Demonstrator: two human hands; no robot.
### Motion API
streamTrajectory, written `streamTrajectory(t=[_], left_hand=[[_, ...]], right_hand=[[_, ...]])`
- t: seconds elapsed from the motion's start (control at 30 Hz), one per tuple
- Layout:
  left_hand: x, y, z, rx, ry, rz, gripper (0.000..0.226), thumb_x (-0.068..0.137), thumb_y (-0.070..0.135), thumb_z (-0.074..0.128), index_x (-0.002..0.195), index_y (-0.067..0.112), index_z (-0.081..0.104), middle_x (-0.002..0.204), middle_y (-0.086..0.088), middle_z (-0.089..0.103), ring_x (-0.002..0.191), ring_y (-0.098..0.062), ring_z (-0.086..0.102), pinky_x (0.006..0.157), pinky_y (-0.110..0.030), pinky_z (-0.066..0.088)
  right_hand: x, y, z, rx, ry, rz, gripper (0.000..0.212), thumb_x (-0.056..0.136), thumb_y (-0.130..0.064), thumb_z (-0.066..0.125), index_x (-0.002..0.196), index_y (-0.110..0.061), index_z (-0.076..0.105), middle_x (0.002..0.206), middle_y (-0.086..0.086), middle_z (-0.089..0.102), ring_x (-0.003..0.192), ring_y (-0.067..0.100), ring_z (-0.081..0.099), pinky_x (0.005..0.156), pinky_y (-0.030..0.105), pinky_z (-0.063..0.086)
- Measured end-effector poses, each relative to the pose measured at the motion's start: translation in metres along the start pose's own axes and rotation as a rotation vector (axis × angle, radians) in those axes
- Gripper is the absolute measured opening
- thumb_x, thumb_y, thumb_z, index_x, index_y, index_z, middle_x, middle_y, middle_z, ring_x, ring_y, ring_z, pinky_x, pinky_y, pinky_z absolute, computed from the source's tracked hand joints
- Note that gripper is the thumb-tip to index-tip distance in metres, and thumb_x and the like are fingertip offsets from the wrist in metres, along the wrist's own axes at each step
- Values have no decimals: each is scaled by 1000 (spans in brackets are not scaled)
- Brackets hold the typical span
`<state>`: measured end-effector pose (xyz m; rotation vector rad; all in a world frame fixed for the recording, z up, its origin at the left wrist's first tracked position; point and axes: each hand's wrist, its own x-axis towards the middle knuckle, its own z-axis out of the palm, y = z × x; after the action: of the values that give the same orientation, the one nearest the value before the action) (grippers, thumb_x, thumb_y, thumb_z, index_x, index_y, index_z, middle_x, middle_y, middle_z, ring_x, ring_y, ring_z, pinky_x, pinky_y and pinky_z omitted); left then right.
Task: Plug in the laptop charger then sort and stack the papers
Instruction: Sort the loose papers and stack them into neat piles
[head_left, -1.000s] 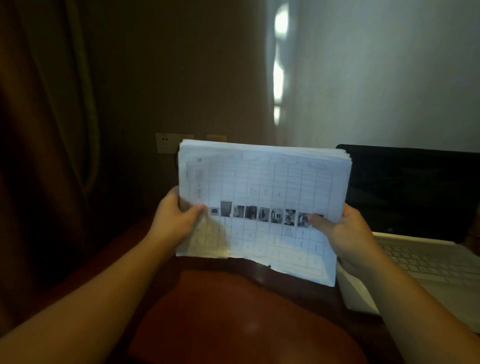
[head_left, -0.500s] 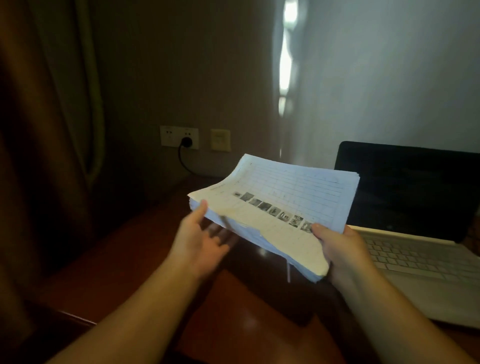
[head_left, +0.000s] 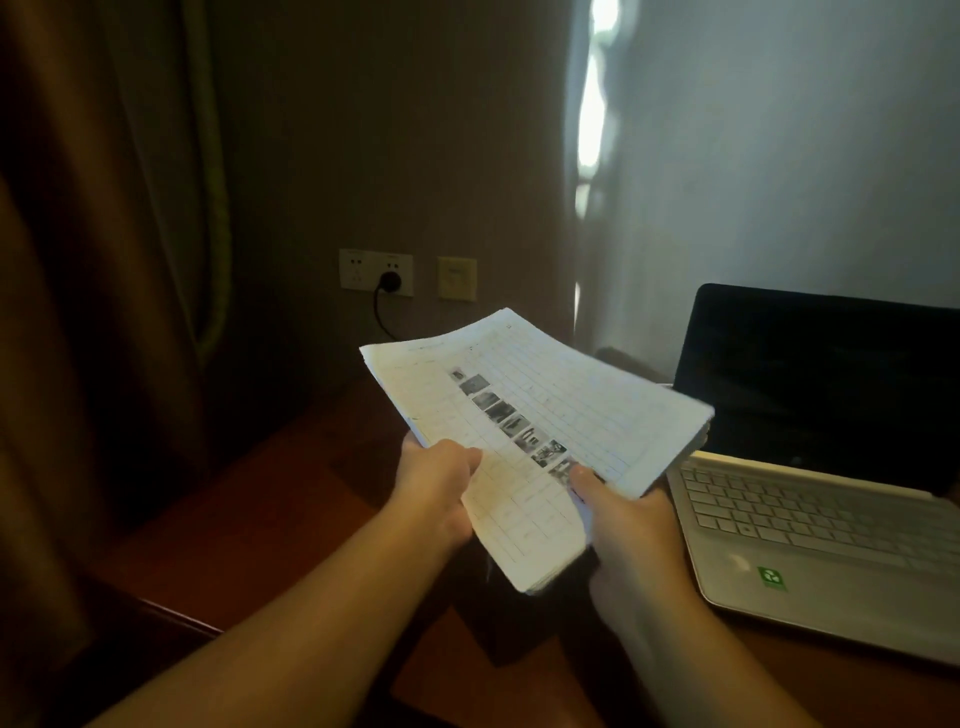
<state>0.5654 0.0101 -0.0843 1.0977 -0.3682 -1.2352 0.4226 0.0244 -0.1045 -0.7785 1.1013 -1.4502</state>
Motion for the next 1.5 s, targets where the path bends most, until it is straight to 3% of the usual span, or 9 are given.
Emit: streamTrajectory(t=[0.23,0.43,0.57,0.8,1.03,1.13,1.23,1.37,1.5], left_hand=[[2,36,-14,172,-58,248,64,86,-14,57,115,43,52,123,-1,61,119,-36,56,92,-71,47],[-6,61,-16,364,-174,486,67,86,-9,61,121,47,49,117,9,61,103,-23,64,65,-41,61],[-10,58,-13,454,-205,671,70,91,-5,58,111,61,45,121,16,57,111,-17,59,78,-41,60],[-2,25,-27,494,-176,691,58,92,-1,60,108,53,47,124,17,57,123,-12,53,98,-48,51],[-2,26,-29,504,-187,679,64,90,0,65,109,57,43,121,22,53,119,-6,50,79,-27,55],[2,21,-33,526,-140,653,62,89,4,67,127,45,43,131,17,52,132,-16,45,96,-48,52],[6,19,-34,543,-115,622,53,91,8,66,128,39,46,130,14,54,133,-20,47,94,-45,49],[6,24,-31,648,-101,640,51,93,10,65,123,45,44,122,22,52,133,-21,47,100,-51,48],[8,41,-24,721,-49,672,55,93,13,66,139,32,42,133,10,54,129,-21,53,95,-43,53]], right_hand=[[24,-41,-16,149,-187,89,34,79,-26,69,113,-20,67,105,5,75,104,30,68,94,51,51],[50,-60,-20,-469,-331,-158,46,86,-14,73,125,-29,54,114,-4,65,101,19,64,70,35,60],[49,-55,-9,-493,-281,-273,53,86,1,68,116,-36,45,104,-13,58,88,7,59,61,25,50],[44,-19,-12,-524,-261,-278,59,89,1,63,119,-43,38,100,-22,56,84,0,56,63,18,43],[47,-21,-14,-440,-280,-266,39,96,-12,59,106,-47,47,106,-21,62,96,1,59,72,22,46],[47,-19,-15,-453,-270,-275,44,97,-11,59,124,-43,46,110,-25,62,95,-4,58,88,29,49],[47,-18,-12,-474,-261,-288,61,97,-13,59,147,-38,34,124,-22,58,105,0,55,103,40,44],[45,-20,-9,-520,-249,-328,52,98,-11,57,140,-37,42,107,-28,57,107,2,53,102,42,46],[43,-27,2,-588,-203,-406,43,97,-13,57,133,-35,45,101,-27,52,107,7,51,95,41,48]])
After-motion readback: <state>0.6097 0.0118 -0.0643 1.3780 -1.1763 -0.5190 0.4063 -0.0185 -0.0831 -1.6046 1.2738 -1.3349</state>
